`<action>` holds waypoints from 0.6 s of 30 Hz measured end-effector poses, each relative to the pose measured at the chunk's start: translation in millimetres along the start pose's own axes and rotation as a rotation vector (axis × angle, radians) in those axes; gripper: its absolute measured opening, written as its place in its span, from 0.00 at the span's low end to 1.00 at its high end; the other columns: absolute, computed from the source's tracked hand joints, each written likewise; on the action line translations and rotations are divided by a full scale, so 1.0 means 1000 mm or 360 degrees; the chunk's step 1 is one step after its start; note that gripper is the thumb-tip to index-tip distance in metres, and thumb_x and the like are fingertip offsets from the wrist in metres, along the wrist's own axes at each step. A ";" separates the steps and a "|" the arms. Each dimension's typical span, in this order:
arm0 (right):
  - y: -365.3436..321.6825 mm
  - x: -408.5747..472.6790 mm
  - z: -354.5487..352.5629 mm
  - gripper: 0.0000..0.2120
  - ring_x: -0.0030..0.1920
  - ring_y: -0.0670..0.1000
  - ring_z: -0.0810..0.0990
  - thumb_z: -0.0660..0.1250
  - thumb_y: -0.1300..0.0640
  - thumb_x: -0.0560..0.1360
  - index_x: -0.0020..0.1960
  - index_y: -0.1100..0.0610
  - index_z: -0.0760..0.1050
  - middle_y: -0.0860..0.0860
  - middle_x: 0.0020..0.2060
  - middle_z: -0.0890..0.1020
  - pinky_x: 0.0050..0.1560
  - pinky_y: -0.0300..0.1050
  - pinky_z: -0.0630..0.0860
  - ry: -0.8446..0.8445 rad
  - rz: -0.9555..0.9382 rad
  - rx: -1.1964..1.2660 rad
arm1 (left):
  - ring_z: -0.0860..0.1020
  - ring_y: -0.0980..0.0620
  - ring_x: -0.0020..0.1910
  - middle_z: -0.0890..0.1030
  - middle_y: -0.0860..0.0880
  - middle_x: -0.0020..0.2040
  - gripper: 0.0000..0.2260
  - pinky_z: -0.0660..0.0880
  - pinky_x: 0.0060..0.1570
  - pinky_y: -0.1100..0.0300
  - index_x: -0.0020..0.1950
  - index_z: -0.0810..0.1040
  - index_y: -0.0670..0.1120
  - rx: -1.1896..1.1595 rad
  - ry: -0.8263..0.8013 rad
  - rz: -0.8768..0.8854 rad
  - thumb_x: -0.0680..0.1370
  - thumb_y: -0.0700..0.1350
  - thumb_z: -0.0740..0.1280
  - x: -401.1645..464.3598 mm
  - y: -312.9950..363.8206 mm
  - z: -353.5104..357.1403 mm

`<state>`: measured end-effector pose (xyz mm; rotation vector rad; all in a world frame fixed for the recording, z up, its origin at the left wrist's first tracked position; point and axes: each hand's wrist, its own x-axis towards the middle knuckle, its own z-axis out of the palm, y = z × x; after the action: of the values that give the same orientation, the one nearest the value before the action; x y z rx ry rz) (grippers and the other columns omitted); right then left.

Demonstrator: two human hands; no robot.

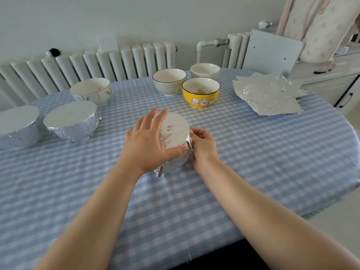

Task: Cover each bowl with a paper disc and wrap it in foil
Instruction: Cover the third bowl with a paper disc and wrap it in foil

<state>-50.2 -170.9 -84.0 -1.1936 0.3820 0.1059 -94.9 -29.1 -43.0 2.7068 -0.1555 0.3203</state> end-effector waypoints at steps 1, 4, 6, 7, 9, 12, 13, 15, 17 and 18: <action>0.000 0.000 0.000 0.02 0.45 0.58 0.83 0.69 0.62 0.78 0.47 0.56 0.77 0.59 0.50 0.85 0.54 0.63 0.80 -0.0001 -0.0001 0.0007 | 0.54 0.48 0.78 0.51 0.54 0.81 0.50 0.57 0.71 0.41 0.79 0.49 0.60 0.0004 -0.0001 0.0003 0.61 0.78 0.57 0.000 0.001 0.000; 0.000 0.004 -0.003 0.07 0.47 0.59 0.84 0.66 0.68 0.77 0.49 0.57 0.77 0.58 0.48 0.85 0.54 0.60 0.81 0.0007 -0.0022 -0.0039 | 0.52 0.47 0.78 0.49 0.52 0.81 0.53 0.57 0.72 0.41 0.80 0.44 0.58 0.0042 -0.0040 -0.0004 0.63 0.77 0.61 0.001 0.005 -0.002; -0.002 0.006 -0.007 0.13 0.47 0.59 0.84 0.61 0.74 0.74 0.49 0.58 0.76 0.56 0.46 0.85 0.51 0.58 0.81 -0.0019 -0.0018 -0.0110 | 0.50 0.46 0.79 0.45 0.50 0.81 0.55 0.56 0.73 0.40 0.80 0.38 0.57 0.0086 -0.0091 -0.0033 0.62 0.76 0.63 0.004 0.008 -0.002; -0.003 0.006 -0.009 0.15 0.46 0.58 0.84 0.60 0.75 0.73 0.49 0.57 0.76 0.56 0.46 0.85 0.48 0.55 0.81 -0.0032 -0.0016 -0.0148 | 0.48 0.46 0.80 0.43 0.50 0.81 0.57 0.55 0.73 0.40 0.79 0.36 0.56 0.0109 -0.0119 -0.0048 0.62 0.77 0.63 0.005 0.009 -0.002; -0.004 0.007 -0.011 0.15 0.46 0.56 0.84 0.60 0.74 0.74 0.50 0.57 0.76 0.56 0.49 0.84 0.41 0.48 0.81 -0.0010 -0.0056 -0.0157 | 0.46 0.45 0.80 0.40 0.48 0.81 0.59 0.53 0.74 0.41 0.78 0.32 0.56 0.0156 -0.0183 -0.0076 0.61 0.78 0.63 0.009 0.011 -0.003; -0.008 -0.004 -0.013 0.14 0.55 0.47 0.81 0.57 0.68 0.79 0.56 0.56 0.77 0.50 0.55 0.82 0.48 0.37 0.78 0.0108 -0.0407 -0.0164 | 0.44 0.42 0.80 0.37 0.48 0.81 0.61 0.50 0.75 0.41 0.78 0.30 0.56 0.0178 -0.0288 -0.0135 0.60 0.79 0.64 0.014 0.012 -0.004; -0.010 -0.009 -0.014 0.13 0.57 0.43 0.79 0.57 0.65 0.80 0.59 0.55 0.77 0.47 0.56 0.81 0.54 0.35 0.76 0.0068 -0.0589 -0.0280 | 0.43 0.41 0.80 0.37 0.48 0.81 0.61 0.49 0.75 0.41 0.78 0.30 0.57 0.0175 -0.0307 -0.0156 0.60 0.79 0.64 0.014 0.012 -0.004; -0.009 -0.017 -0.015 0.13 0.58 0.38 0.77 0.61 0.56 0.81 0.65 0.52 0.75 0.41 0.57 0.80 0.59 0.33 0.73 -0.0130 -0.0748 -0.0507 | 0.43 0.40 0.80 0.38 0.47 0.81 0.61 0.48 0.75 0.41 0.78 0.31 0.57 0.0191 -0.0317 -0.0181 0.59 0.80 0.63 0.014 0.013 -0.004; -0.004 -0.017 -0.014 0.16 0.59 0.40 0.78 0.63 0.51 0.80 0.68 0.51 0.72 0.41 0.57 0.80 0.58 0.36 0.74 -0.0293 -0.0623 -0.0605 | 0.44 0.39 0.79 0.39 0.46 0.81 0.61 0.48 0.76 0.41 0.79 0.33 0.56 0.0234 -0.0303 -0.0192 0.59 0.79 0.64 0.013 0.014 -0.003; -0.002 -0.015 -0.014 0.17 0.59 0.42 0.79 0.64 0.50 0.80 0.68 0.50 0.72 0.41 0.57 0.81 0.58 0.39 0.75 -0.0311 -0.0590 -0.0642 | 0.44 0.39 0.79 0.40 0.46 0.81 0.61 0.49 0.75 0.41 0.79 0.34 0.55 0.0246 -0.0294 -0.0199 0.59 0.79 0.65 0.012 0.014 -0.003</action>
<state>-66.5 -182.6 -81.7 -1.6181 -0.0415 -0.0245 -86.4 -41.5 -32.5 2.8813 -0.0132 0.0465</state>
